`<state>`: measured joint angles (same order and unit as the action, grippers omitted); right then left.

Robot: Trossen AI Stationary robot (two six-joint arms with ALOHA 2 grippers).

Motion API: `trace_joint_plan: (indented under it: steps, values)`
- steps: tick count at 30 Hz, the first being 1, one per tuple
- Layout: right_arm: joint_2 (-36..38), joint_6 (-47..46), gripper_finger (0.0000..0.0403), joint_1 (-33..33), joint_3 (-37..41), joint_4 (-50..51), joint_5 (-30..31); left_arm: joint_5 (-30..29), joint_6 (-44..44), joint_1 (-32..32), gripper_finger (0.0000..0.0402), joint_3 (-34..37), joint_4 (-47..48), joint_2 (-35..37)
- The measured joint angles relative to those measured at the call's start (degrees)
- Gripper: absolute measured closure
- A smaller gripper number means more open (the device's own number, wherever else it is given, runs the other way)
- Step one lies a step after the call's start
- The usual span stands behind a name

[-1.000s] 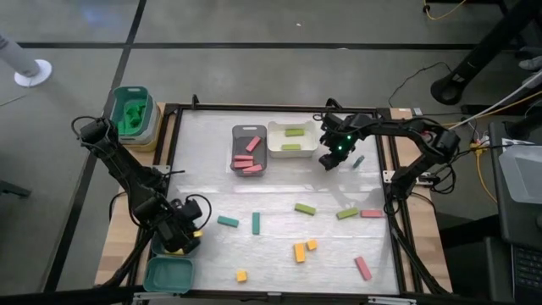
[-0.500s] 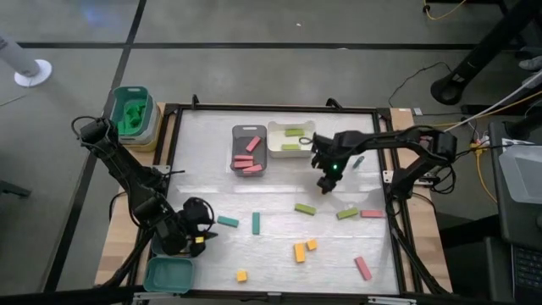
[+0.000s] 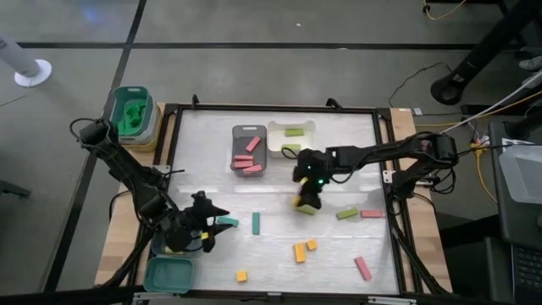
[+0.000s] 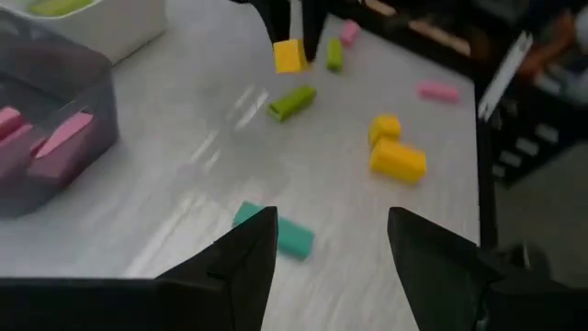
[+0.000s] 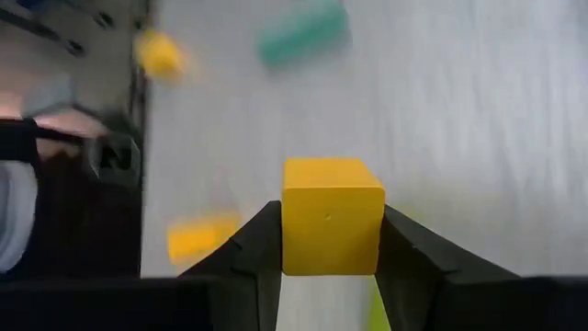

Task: Sort blocks
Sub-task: Put the yellow block into the blue bin

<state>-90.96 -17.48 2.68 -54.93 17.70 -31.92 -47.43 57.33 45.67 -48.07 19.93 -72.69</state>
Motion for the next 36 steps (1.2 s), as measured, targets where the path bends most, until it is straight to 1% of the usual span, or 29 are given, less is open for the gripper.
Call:
trace_joint_plan:
  steps: [4,8,13,16,18,23,26,29,36]
  values:
    - [0.0,5.41,0.0267,-3.67,-1.87,-15.46,4.85,-0.08,4.93,-2.45,0.0205,0.0,-3.49,-1.07]
    - [0.0,16.29,0.0267,-7.48,-2.3,-28.69,13.06,-0.02,9.61,-4.63,0.0205,0.0,-7.33,-1.84]
    - [0.0,31.28,0.0267,-11.86,-2.3,-36.76,25.79,0.04,8.99,-6.78,0.0205,0.0,-13.17,-1.9]
    - [0.0,36.37,0.0267,-13.96,-2.28,-40.01,30.27,0.1,5.76,-8.06,0.0205,0.0,-17.3,-1.88]
    - [0.0,38.17,0.0267,-15.01,-2.28,-41.81,31.25,0.1,3.39,-9.13,0.0205,0.0,-19.27,-1.87]
    - [0.0,40.49,0.0267,-16.75,-2.28,-45.04,31.34,0.37,-4.16,-11.41,0.0205,0.0,-25.48,-1.87]
    - [0.0,41.35,0.0267,-16.74,-2.28,-45.27,31.34,0.89,-8.75,-12.15,0.0205,0.0,-28.85,-1.87]
    - [0.0,41.55,0.0267,-16.55,-2.28,-45.5,31.39,2.71,-12.53,-12.18,0.0205,0.0,-32.48,-1.87]
    - [0.0,44.85,0.0267,-16.55,-2.23,-49.03,31.38,3.36,-15.5,-12.33,0.0205,0.0,-36.12,-1.97]
